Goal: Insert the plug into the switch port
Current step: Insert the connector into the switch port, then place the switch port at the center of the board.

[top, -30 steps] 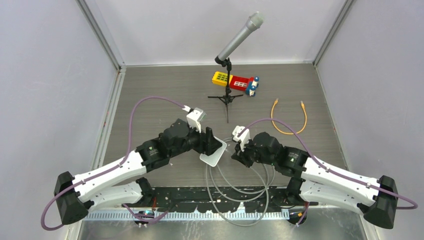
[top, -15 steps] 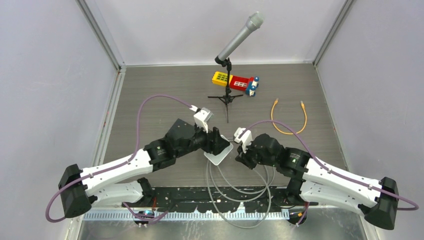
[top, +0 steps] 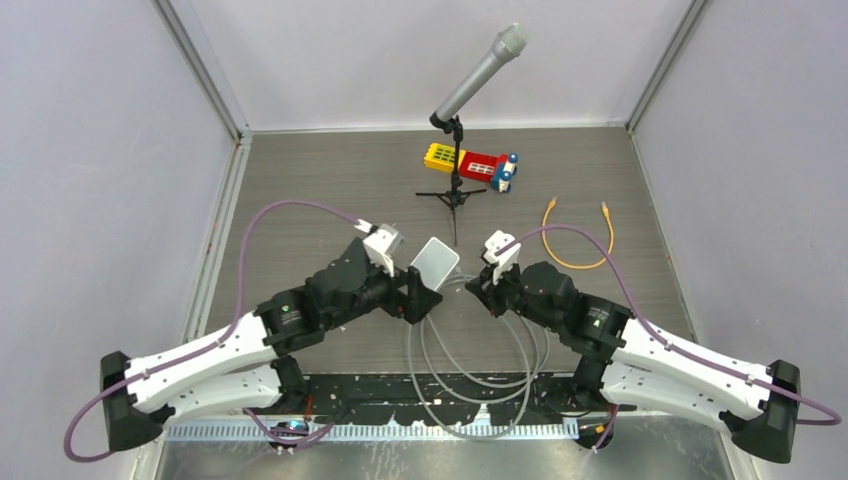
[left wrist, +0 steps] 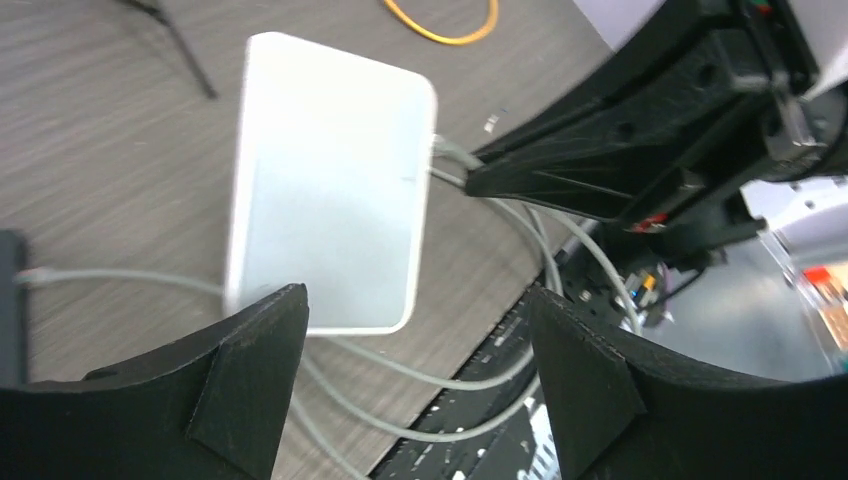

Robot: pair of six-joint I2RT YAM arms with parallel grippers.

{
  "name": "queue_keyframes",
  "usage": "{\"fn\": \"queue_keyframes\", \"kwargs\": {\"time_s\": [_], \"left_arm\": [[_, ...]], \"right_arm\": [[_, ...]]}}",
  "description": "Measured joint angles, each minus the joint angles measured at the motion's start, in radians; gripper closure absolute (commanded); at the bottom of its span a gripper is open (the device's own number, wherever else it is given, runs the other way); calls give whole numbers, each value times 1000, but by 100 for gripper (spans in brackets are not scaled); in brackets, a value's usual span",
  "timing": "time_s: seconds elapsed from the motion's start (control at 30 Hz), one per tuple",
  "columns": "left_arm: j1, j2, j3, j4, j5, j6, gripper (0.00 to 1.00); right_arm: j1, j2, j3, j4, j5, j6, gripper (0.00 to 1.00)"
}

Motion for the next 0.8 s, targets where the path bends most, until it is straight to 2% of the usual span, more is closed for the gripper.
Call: {"fn": "queue_keyframes", "kwargs": {"time_s": [0.17, 0.3, 0.6, 0.8], "left_arm": [[29, -108, 0, -116, -130, 3, 16], [29, -169, 0, -197, -211, 2, 16], [30, -321, -22, -352, -367, -35, 16], [30, -361, -37, -419, -405, -77, 15]], "right_arm": [[1, 47, 6, 40, 52, 20, 100], [-20, 184, 46, 49, 74, 23, 100], [-167, 560, 188, 172, -84, 44, 100], [-223, 760, 295, 207, -88, 72, 99]]}}
